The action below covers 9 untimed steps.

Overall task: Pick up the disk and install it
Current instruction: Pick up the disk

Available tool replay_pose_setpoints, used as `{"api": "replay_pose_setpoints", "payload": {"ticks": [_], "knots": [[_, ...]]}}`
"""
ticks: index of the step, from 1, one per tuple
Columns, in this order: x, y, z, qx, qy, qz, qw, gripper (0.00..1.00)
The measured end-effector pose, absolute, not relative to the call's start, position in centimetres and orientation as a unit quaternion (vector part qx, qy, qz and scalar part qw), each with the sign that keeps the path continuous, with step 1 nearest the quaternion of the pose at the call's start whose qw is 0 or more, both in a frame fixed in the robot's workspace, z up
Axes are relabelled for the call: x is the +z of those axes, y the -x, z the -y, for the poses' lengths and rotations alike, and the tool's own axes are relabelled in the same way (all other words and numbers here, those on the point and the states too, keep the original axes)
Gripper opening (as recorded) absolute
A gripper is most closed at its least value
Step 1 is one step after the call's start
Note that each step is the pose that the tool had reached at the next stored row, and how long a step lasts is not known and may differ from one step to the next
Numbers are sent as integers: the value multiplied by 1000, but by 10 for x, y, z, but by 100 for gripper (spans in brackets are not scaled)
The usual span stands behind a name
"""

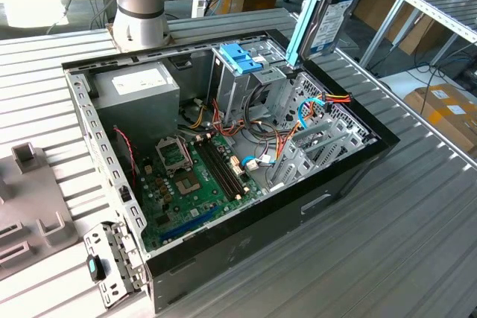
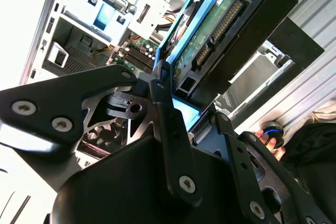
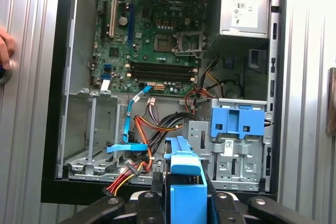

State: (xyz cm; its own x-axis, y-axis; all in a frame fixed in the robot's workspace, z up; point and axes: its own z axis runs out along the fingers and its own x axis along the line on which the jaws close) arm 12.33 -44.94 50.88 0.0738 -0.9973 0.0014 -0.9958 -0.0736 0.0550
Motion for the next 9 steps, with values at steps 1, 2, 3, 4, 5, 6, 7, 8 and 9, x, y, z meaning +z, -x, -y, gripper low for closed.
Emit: {"api": "replay_pose_setpoints", "payload": {"ticks": [1,2,3,4,5,6,7,8,9], "knots": [[509,-123,450,-18,-732,680,21,37],[509,-123,450,-18,-732,680,21,37],[509,-124,450,-18,-732,680,21,37],[509,-124,451,-18,-732,680,21,37],[509,-124,452,-18,-732,680,21,37],[509,-124,452,-18,-732,680,21,37],[509,-124,452,-18,-732,680,21,37],[509,-124,453,-18,-732,680,21,37],[509,-124,453,-18,-732,680,21,37]]}}
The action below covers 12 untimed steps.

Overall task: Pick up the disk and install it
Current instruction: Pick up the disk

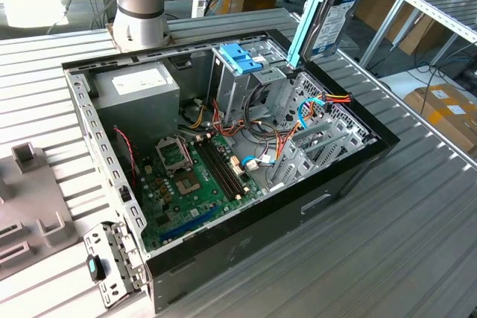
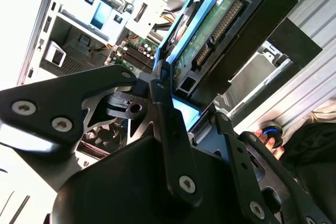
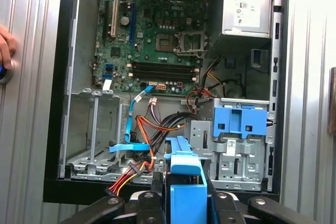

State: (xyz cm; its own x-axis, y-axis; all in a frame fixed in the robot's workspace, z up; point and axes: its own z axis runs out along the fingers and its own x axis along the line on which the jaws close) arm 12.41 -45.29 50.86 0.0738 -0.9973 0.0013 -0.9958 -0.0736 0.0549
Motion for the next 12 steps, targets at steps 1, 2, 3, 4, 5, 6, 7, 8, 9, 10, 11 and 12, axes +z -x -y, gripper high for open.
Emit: {"api": "replay_pose_setpoints", "payload": {"ticks": [1,2,3,4,5,6,7,8,9,10,11,12], "knots": [[509,-124,453,-18,-732,680,21,37],[509,-124,453,-18,-732,680,21,37],[508,-124,454,-18,-732,680,21,37],[508,-125,454,-18,-732,680,21,37],[508,-125,455,-18,-732,680,21,37],[508,-125,455,-18,-732,680,21,37],[508,-125,455,-18,-732,680,21,37],[508,-125,456,-18,-732,680,21,37],[508,-125,456,-18,-732,680,21,37],[508,-125,456,-18,-732,680,21,37],[508,-125,456,-18,-732,680,21,37],[508,-125,456,-18,-732,680,21,37]]}}
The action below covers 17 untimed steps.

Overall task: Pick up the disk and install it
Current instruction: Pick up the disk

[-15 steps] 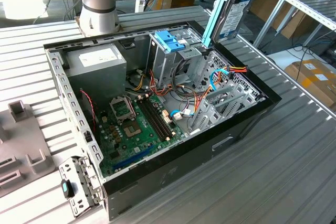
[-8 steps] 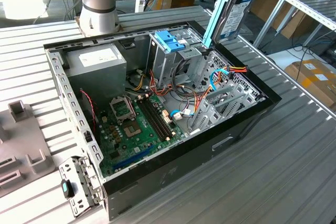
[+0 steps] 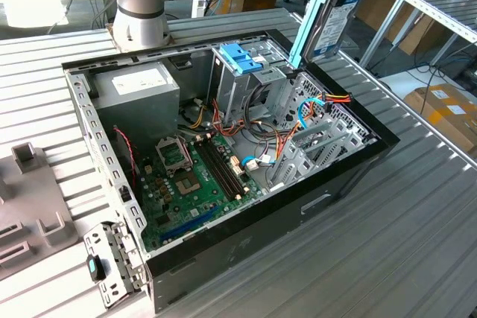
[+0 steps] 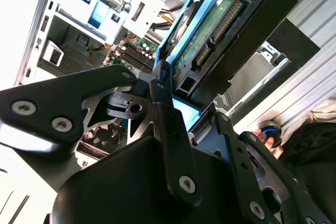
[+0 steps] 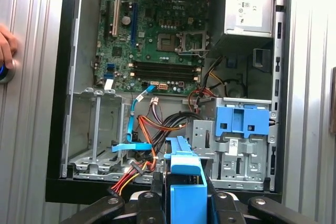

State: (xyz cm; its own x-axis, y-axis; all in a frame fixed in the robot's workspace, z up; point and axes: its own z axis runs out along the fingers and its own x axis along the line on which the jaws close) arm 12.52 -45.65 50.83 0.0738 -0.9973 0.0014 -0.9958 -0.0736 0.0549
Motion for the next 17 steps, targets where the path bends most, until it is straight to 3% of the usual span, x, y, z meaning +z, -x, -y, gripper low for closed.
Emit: {"api": "replay_pose_setpoints", "payload": {"ticks": [17], "knots": [[508,-127,461,-18,-732,680,21,37]]}}
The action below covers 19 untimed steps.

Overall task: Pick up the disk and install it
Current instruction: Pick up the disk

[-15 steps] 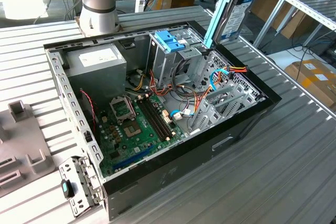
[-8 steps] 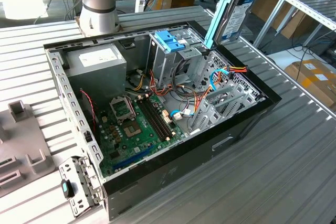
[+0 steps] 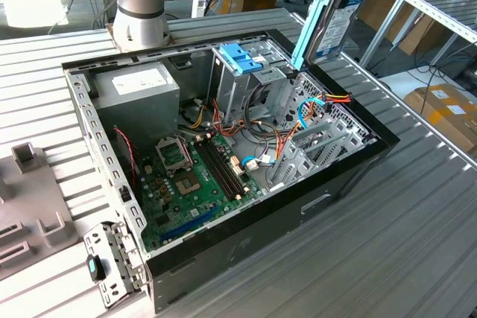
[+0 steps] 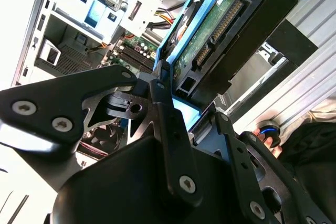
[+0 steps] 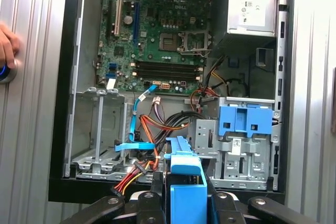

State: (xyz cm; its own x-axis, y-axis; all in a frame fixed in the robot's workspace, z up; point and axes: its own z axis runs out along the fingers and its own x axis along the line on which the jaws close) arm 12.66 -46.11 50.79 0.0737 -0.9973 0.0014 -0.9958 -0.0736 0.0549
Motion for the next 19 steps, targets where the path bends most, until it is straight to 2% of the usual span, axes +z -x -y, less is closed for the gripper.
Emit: {"api": "replay_pose_setpoints", "payload": {"ticks": [19], "knots": [[507,-128,467,-18,-732,680,21,37]]}}
